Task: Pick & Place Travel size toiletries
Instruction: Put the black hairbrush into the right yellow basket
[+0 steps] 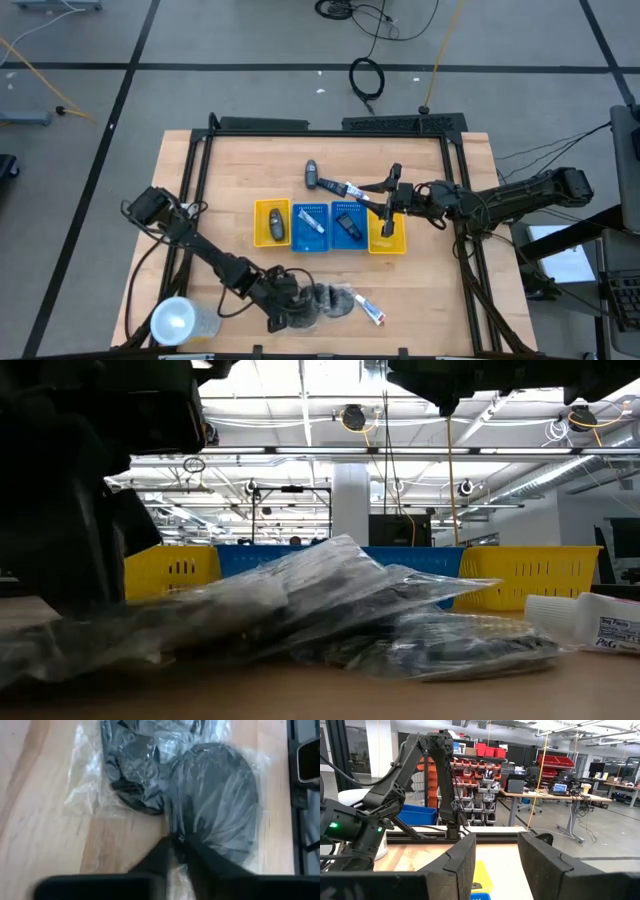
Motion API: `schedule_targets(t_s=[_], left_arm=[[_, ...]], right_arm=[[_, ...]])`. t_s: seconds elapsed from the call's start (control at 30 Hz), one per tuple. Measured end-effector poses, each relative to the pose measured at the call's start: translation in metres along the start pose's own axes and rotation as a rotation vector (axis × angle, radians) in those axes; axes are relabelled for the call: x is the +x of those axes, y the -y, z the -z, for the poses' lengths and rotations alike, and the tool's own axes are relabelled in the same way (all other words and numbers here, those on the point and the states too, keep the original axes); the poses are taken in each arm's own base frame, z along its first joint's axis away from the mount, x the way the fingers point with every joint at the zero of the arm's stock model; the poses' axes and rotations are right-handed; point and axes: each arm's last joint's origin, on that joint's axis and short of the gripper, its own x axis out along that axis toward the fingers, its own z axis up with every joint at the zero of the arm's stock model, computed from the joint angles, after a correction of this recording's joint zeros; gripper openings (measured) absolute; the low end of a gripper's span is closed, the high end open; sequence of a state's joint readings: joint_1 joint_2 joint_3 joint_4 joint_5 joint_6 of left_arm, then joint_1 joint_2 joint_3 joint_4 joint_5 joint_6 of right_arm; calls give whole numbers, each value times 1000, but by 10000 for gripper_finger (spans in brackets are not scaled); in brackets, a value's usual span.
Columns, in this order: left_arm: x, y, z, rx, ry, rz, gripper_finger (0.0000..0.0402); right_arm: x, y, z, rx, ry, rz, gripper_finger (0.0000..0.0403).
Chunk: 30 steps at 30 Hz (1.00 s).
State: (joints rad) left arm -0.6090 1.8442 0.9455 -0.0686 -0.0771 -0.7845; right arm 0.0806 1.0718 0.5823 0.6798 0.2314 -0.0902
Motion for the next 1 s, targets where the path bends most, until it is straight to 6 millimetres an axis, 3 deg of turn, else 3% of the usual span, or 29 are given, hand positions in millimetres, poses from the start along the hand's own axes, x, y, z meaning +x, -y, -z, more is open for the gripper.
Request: schedule_targets(t_s=[0.07, 0.53, 0.8, 1.0], left_arm=[[1, 0, 0, 7, -8, 6, 12], [-6, 7, -10, 42, 15, 50, 0], [-34, 12, -24, 91, 95, 50, 0], [-66, 15, -35, 140, 225, 9, 0]], right_arm=[[0, 0, 0, -1, -5, 0, 139], [0, 0, 0, -1, -5, 1, 139], [0, 0, 2, -5, -22, 0, 139], [0, 0, 5, -11, -49, -3, 139]])
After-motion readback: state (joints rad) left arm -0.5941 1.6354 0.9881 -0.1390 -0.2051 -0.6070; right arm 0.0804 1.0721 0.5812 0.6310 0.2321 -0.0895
